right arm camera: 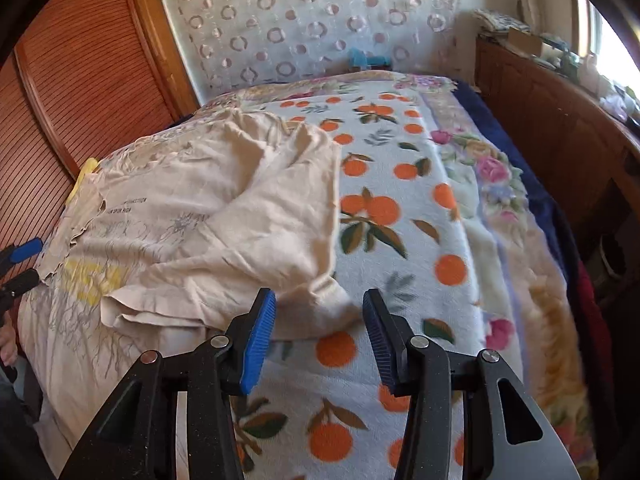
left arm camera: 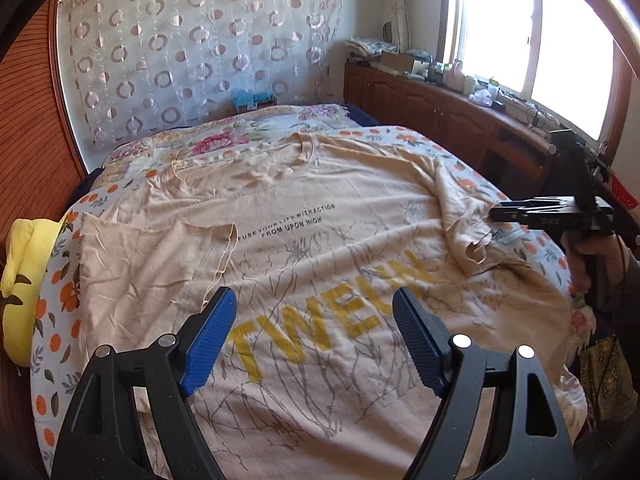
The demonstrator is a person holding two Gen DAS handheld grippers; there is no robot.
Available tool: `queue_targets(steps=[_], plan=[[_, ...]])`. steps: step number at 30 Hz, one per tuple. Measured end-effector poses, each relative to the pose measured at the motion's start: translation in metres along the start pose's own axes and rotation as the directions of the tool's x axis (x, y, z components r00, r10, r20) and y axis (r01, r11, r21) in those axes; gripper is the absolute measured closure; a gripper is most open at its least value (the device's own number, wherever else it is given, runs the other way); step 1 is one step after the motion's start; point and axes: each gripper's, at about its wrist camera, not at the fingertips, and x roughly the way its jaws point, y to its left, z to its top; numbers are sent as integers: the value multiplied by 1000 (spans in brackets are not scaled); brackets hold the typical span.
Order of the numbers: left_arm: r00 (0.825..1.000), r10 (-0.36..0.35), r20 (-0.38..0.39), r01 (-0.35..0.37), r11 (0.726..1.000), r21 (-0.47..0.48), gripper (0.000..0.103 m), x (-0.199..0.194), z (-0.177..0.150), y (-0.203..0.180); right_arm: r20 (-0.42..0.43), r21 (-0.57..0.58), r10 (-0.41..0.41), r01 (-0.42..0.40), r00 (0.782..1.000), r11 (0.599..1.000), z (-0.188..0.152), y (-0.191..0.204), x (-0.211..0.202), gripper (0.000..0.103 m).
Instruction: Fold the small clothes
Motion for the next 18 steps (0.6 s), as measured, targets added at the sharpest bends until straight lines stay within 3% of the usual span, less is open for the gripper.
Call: queue_targets(steps=[2,11,18], plan=[[1000,-2,11,2,1000,-8,22,-3,0,1,-18,-30,17,-18,1000,999,8,5,8,96],[1000,9,29,-7,998,-69,22,-11,-6,21,75,-244,104,-83,992,966,78,79,-7,99],[999,26,18,-24,994,-104,22,-13,-19,38,14,-334,172,-157,985,929,103,144,25,99]])
